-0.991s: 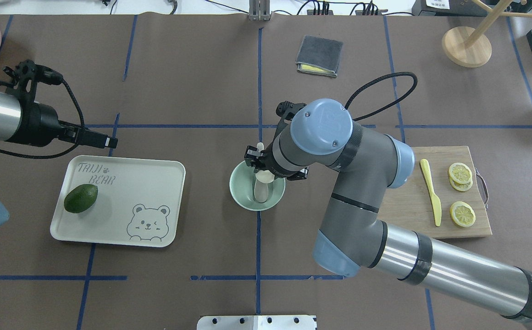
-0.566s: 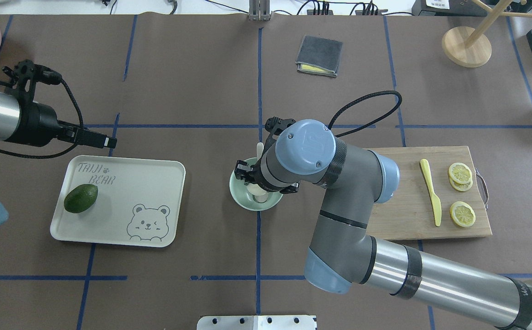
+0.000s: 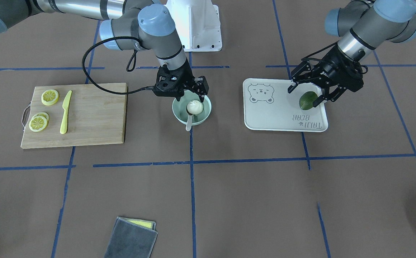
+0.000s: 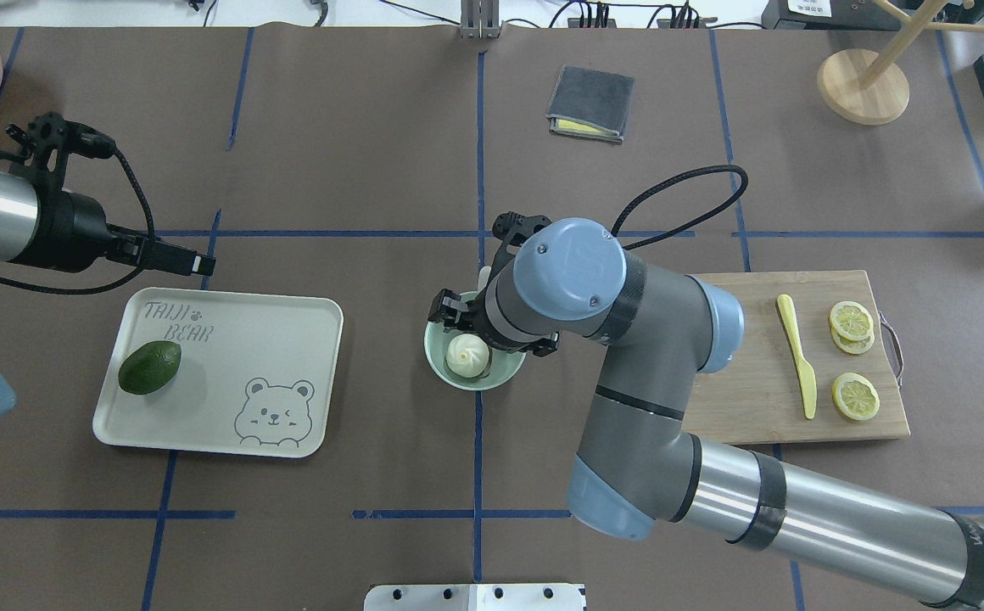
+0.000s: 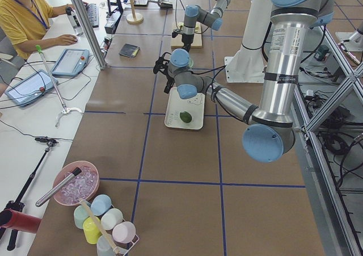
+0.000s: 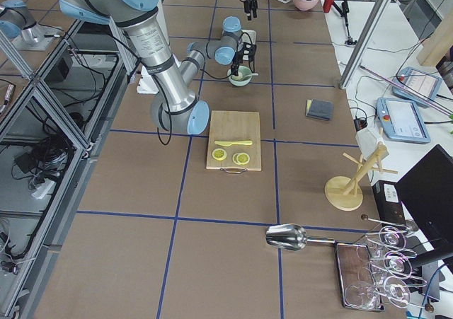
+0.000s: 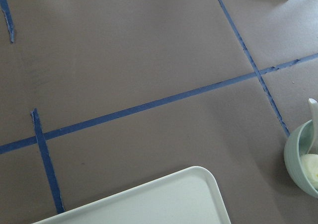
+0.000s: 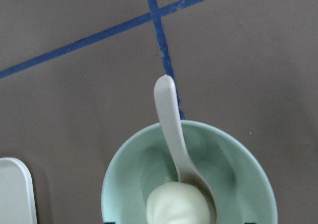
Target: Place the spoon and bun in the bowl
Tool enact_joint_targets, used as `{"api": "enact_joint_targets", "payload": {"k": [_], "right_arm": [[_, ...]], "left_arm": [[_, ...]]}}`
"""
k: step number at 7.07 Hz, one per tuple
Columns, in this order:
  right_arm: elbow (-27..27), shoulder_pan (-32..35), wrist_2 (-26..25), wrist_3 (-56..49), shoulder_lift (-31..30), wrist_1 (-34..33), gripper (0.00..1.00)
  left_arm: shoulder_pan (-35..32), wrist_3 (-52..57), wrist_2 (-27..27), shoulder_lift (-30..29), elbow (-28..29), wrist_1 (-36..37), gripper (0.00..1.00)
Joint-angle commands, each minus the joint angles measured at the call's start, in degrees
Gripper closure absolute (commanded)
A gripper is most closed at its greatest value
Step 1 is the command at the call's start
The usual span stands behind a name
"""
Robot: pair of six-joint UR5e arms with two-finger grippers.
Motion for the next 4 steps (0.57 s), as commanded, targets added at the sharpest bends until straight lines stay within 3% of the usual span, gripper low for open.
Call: {"api": "enact_joint_targets", "payload": {"k": [1,2,4], "right_arm": [[13.55,7.39,7.64,-1.17,-15.31,0.17,0.0],[17.29,15.01,15.79,-8.93,-22.82,0.18,0.0],[15.76,32.14,26.55,-37.76,-34.0,-0.52,0.0]], "left_arm": [[-3.12,10.98,-0.09,4.27,0.79,0.07,0.01],[-6.8,19.15,-0.18,7.69,1.66,0.16,0.01],[-18.9,37.68,-4.98,10.18,7.08,0.68,0.01]]}}
